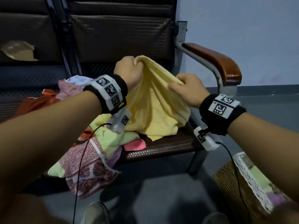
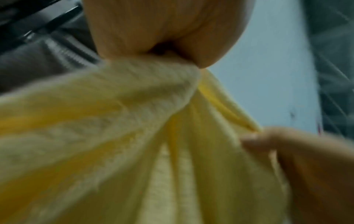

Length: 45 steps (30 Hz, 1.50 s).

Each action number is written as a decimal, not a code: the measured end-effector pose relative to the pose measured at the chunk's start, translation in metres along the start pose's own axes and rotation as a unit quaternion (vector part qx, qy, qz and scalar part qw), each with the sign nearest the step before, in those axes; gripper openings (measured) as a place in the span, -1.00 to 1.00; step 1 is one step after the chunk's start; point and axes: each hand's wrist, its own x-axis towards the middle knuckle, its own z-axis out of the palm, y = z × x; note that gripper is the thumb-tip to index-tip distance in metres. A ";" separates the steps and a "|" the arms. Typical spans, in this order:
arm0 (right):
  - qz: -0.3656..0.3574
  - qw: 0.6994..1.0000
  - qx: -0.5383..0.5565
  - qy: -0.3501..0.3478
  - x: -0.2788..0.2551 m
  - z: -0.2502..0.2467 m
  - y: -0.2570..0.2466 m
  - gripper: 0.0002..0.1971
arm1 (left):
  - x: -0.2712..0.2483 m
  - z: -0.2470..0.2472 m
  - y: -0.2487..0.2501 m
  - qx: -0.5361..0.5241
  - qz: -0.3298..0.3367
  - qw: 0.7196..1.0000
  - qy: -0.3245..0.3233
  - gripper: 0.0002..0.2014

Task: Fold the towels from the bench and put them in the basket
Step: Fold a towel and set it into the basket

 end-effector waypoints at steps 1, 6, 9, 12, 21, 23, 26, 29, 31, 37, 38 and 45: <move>-0.034 0.999 -0.004 0.004 -0.002 0.002 -0.004 -0.70 | 0.004 0.001 0.003 -0.071 -0.046 0.996 -0.004 -0.69; -0.172 0.985 0.011 0.028 -0.014 0.009 -0.022 -0.84 | 0.003 0.007 0.015 -0.352 -0.145 0.924 -0.033 -0.74; -0.220 0.975 -0.013 0.004 -0.019 0.012 -0.023 -0.73 | 0.000 0.008 0.014 -0.371 -0.141 0.917 -0.050 -0.77; -0.187 0.966 -0.166 -0.064 -0.018 0.015 -0.016 -0.71 | -0.003 0.006 0.014 -0.380 -0.169 0.907 -0.062 -0.88; -0.021 0.993 -0.115 -0.020 -0.001 0.029 -0.021 -0.51 | -0.022 -0.001 0.030 -0.416 -0.162 0.882 -0.151 -0.79; -0.008 0.993 -0.113 -0.026 0.001 0.033 -0.027 -0.48 | -0.022 -0.003 0.031 -0.411 -0.156 0.887 -0.142 -0.81; 0.020 0.997 -0.058 -0.040 0.004 0.042 -0.028 -0.49 | -0.024 -0.003 0.031 -0.387 -0.121 0.904 -0.138 -0.83; -0.011 0.999 0.010 -0.052 0.006 0.050 -0.026 -0.50 | -0.020 -0.006 0.027 -0.402 -0.110 0.901 -0.118 -0.81; 0.004 0.998 0.066 -0.021 0.009 0.050 -0.022 -0.58 | -0.015 -0.010 0.022 -0.408 -0.110 0.900 -0.109 -0.80; 0.106 0.957 0.265 0.059 0.017 0.044 -0.025 -0.59 | -0.010 -0.006 0.001 -0.374 -0.120 0.917 -0.072 -0.72; 0.090 0.962 0.256 0.043 0.016 0.045 -0.025 -0.64 | -0.009 -0.007 -0.001 -0.388 -0.117 0.913 -0.055 -0.71; -0.078 0.977 -0.182 0.083 0.021 0.039 -0.020 -0.58 | 0.004 -0.006 -0.016 -0.347 -0.110 0.931 0.043 -0.68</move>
